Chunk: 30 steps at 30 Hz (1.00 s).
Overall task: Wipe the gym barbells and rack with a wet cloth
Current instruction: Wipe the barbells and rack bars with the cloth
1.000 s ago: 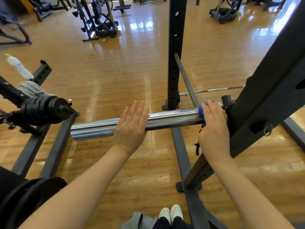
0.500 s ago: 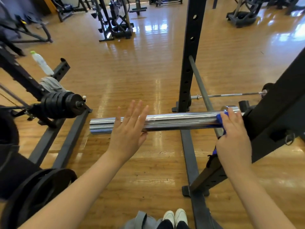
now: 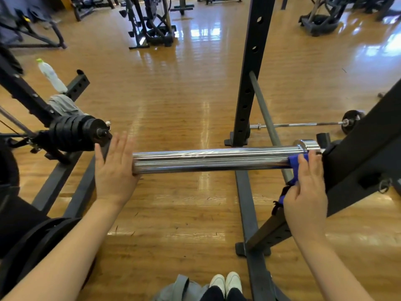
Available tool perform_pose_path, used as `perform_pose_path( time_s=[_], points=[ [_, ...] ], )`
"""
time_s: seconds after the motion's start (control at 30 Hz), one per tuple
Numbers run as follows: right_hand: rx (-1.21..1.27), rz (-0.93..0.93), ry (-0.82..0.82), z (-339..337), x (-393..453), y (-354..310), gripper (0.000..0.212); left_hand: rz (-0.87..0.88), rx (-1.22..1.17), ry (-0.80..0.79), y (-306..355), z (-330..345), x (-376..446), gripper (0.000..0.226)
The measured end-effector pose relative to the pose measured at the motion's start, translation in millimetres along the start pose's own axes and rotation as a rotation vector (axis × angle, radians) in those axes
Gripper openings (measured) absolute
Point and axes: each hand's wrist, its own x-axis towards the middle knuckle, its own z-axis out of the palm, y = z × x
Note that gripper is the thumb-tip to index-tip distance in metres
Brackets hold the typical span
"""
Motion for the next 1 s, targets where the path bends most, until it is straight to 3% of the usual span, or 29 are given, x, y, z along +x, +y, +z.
perform_pose_path(
  time_s=[0.17, 0.37, 0.6, 0.83, 1.0],
  points=[
    [0.043, 0.0, -0.026, -7, 21, -12, 0.054, 0.048, -0.065, -0.187, -8, -3, 8, 0.069],
    [-0.019, 0.015, -0.061, -9, 55, -21, 0.049, -0.03, -0.186, -0.578, -11, -23, 36, 0.075],
    [-0.063, 0.031, -0.01, -7, 8, -12, 0.051, -0.095, -0.251, -0.528, -5, -28, 33, 0.072],
    [0.003, 0.135, -0.212, -29, 78, -34, 0.047, -0.082, -0.248, -0.552, -5, -30, 34, 0.079],
    [-0.095, 0.052, -0.068, -8, 57, -25, 0.044, -0.073, -0.258, -0.521, -5, -27, 34, 0.081]
  ],
)
